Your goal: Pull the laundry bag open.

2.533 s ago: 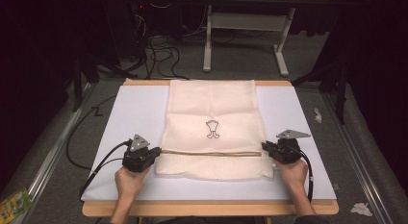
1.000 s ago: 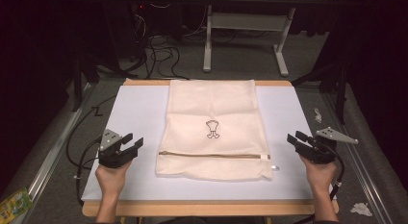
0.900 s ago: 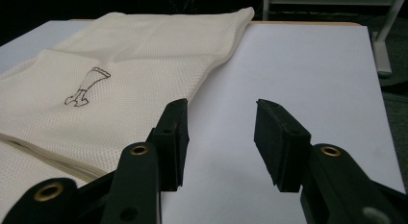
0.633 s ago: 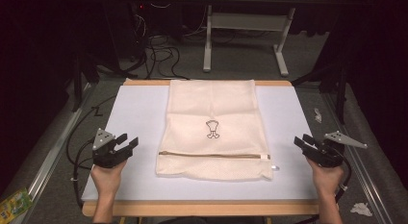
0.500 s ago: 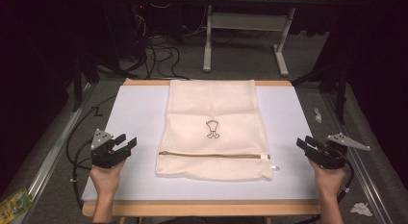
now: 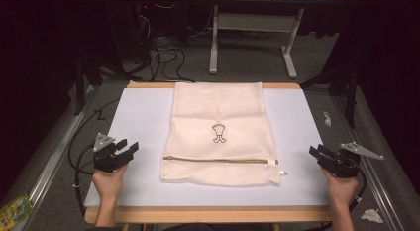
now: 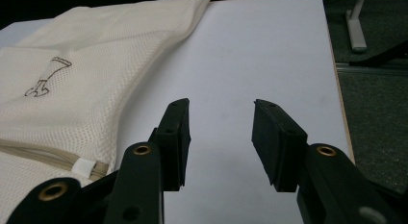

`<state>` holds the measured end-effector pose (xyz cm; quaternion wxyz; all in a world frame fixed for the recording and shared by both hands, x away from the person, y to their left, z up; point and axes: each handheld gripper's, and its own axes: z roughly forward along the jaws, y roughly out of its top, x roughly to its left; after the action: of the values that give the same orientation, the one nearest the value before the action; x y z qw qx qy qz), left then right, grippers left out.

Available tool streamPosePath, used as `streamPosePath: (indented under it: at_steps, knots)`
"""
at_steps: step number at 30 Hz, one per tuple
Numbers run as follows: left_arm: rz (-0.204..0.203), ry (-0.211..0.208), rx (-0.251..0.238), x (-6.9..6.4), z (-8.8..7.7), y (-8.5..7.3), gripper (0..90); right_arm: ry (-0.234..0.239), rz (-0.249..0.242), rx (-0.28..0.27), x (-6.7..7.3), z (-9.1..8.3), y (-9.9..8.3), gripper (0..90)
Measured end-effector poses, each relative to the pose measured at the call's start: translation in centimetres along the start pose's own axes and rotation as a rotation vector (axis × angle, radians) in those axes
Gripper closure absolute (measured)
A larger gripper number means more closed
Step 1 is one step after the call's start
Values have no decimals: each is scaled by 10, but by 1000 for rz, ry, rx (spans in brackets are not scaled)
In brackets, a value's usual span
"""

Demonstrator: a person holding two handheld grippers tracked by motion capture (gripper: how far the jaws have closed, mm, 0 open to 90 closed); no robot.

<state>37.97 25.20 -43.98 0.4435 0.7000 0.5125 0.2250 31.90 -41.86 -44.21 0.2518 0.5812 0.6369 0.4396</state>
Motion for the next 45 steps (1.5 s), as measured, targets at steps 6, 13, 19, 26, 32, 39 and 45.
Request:
streamPosePath:
  at_steps: [6, 13, 19, 26, 32, 39, 45]
  knots:
    - [-16, 6, 4, 3, 6, -1, 493, -9, 3, -5, -2, 5, -4, 594]
    - [-33, 22, 16, 6, 13, -4, 492, -21, 11, 16, -3, 13, -8, 596]
    - [-34, 32, 24, 6, 19, -5, 491, -35, 0, 33, -3, 19, -9, 594]
    - [-32, 49, 26, 7, 23, -5, 491, -36, -2, 45, -2, 27, -9, 592]
    - [-32, 52, 24, 7, 28, -6, 492, -42, -6, 52, -2, 30, -9, 587]
    - [-30, 55, 24, 7, 35, -7, 491, -45, -6, 67, 0, 34, -10, 576]
    - [-49, 62, 12, 7, 41, -7, 490, -41, -8, 70, 0, 39, -10, 569]
